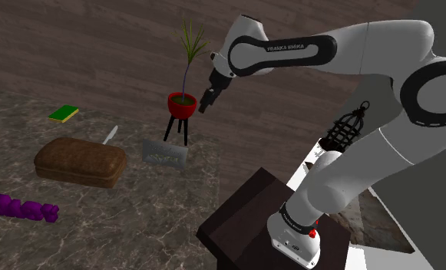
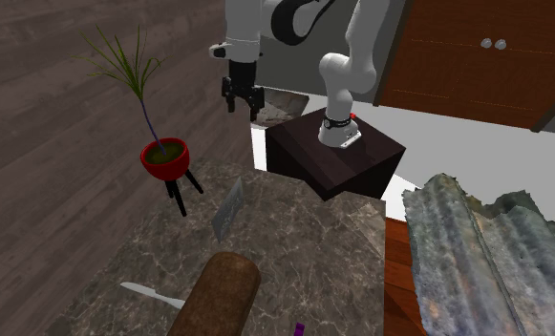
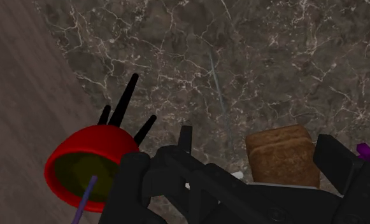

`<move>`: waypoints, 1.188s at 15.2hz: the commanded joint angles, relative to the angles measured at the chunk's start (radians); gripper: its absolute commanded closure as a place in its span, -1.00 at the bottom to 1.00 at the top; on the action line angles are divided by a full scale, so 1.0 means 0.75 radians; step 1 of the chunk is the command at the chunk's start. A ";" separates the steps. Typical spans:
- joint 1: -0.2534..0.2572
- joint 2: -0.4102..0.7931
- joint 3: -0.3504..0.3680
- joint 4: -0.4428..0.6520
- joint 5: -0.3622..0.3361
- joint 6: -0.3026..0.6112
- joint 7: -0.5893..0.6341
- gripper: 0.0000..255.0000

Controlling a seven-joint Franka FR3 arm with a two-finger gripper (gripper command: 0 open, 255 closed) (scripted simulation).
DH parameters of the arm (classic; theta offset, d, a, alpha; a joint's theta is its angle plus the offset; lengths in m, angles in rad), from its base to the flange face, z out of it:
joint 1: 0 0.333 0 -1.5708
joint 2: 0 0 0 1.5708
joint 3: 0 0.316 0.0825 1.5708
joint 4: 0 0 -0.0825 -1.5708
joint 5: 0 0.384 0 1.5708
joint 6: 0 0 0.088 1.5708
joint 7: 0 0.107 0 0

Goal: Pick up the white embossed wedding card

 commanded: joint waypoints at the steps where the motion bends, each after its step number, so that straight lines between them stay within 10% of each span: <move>1: 0.019 0.106 -0.002 0.045 0.016 0.062 -0.057 -1.00; 18: 0.083 0.951 0.078 0.619 0.122 0.315 -0.504 -1.00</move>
